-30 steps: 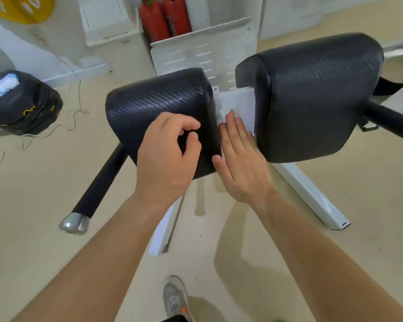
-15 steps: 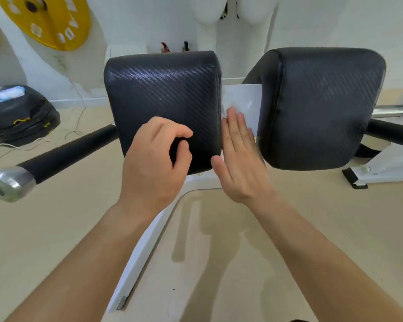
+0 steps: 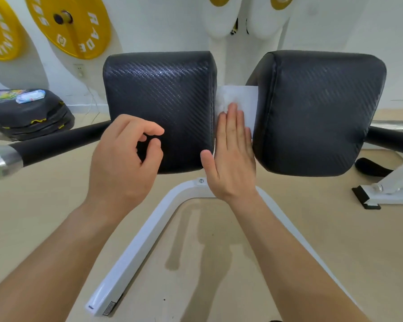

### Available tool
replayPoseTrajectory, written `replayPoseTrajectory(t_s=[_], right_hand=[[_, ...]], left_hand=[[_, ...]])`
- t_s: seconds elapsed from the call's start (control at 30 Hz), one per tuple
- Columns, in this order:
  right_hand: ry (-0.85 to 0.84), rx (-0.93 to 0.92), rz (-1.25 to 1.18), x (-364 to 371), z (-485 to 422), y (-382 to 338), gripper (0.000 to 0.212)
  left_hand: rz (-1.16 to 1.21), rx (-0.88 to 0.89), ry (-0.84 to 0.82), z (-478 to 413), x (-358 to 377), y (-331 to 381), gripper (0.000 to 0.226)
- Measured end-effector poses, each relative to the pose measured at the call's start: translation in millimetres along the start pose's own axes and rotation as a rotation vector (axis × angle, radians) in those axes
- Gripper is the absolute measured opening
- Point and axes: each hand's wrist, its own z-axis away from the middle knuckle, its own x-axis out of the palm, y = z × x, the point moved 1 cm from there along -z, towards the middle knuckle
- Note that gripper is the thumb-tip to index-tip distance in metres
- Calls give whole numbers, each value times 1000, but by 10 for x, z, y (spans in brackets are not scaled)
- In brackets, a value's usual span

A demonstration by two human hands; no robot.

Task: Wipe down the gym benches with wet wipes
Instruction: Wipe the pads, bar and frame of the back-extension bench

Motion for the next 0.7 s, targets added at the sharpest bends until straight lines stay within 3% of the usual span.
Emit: replayPoseTrajectory(t_s=[0.27,0.43,0.57,0.7], right_hand=[[42,90,-129,-118,-251,-91,77],[-22,35,-67,-10,72,-64,83],[-13,7,-109,-91,-177,-20,73],[-28,53,-47,13,125,-60,70]], left_hand=[[1,-26,9,23,46,-11,17],[7,-11,0,-26,26,-22,18],[11,-43,26,-10,36,-26,17],[5,-21,-5,45,38,-1,17]])
